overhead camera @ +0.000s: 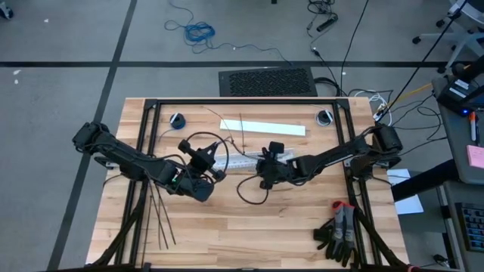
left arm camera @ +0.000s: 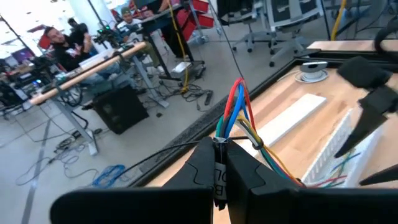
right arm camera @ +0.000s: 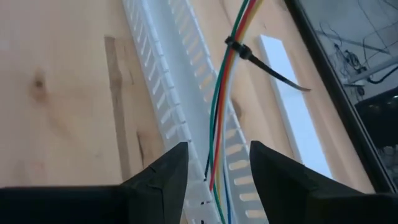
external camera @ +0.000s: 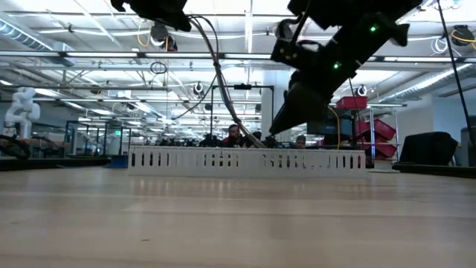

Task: Ziptie cables
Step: Put the colored ziptied cables into the white cable duct

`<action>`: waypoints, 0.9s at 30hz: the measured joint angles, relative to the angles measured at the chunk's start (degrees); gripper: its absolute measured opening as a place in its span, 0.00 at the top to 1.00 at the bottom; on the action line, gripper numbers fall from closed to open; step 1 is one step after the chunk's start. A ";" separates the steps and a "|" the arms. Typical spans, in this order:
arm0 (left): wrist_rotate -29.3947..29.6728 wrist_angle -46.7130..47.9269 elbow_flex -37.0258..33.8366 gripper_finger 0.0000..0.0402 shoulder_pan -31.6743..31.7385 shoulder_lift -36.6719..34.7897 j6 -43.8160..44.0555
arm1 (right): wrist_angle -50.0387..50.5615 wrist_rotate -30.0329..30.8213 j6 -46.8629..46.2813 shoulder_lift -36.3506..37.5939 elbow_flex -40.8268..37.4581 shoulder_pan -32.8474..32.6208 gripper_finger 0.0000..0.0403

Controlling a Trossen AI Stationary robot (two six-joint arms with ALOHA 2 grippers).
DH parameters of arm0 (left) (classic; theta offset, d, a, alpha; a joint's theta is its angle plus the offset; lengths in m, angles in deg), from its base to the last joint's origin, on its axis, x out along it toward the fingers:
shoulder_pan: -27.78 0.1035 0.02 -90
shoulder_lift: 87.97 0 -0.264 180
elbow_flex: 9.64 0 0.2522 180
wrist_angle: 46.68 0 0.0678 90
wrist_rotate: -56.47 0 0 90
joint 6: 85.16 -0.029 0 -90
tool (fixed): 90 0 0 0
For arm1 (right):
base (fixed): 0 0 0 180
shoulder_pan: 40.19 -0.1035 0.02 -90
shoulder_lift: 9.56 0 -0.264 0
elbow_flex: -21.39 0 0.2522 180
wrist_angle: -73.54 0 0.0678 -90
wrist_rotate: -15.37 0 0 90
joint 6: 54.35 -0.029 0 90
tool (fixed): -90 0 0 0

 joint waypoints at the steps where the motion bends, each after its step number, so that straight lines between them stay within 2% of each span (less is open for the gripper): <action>1: 0.44 0.00 0.01 0.97 0.09 0.00 -0.05 | -1.37 -0.01 -0.03 0.56 -0.78 -0.06 0.59; 5: 1.72 -1.84 0.00 0.97 0.24 0.00 -1.54 | -10.24 -0.82 0.50 1.03 -4.34 1.12 0.59; 9: 1.80 -7.46 0.00 0.97 0.64 0.00 -6.78 | -22.22 -8.54 0.85 -1.12 -6.33 4.43 0.59; 15: 1.27 -16.92 0.02 0.97 0.68 0.00 -16.26 | -28.60 -11.35 2.30 -4.00 -6.39 8.42 0.59; 21: -0.23 -19.97 0.00 0.97 0.93 0.00 -18.94 | -31.92 -15.81 2.97 -4.58 -6.41 10.80 0.60; 24: -0.32 -20.22 0.00 0.97 1.27 0.00 -18.94 | -32.01 -18.27 3.03 -4.58 -6.41 11.97 0.65; 27: -0.34 -20.61 0.00 0.97 1.36 0.00 -19.01 | -31.57 -21.11 3.27 -4.58 -6.41 12.82 0.79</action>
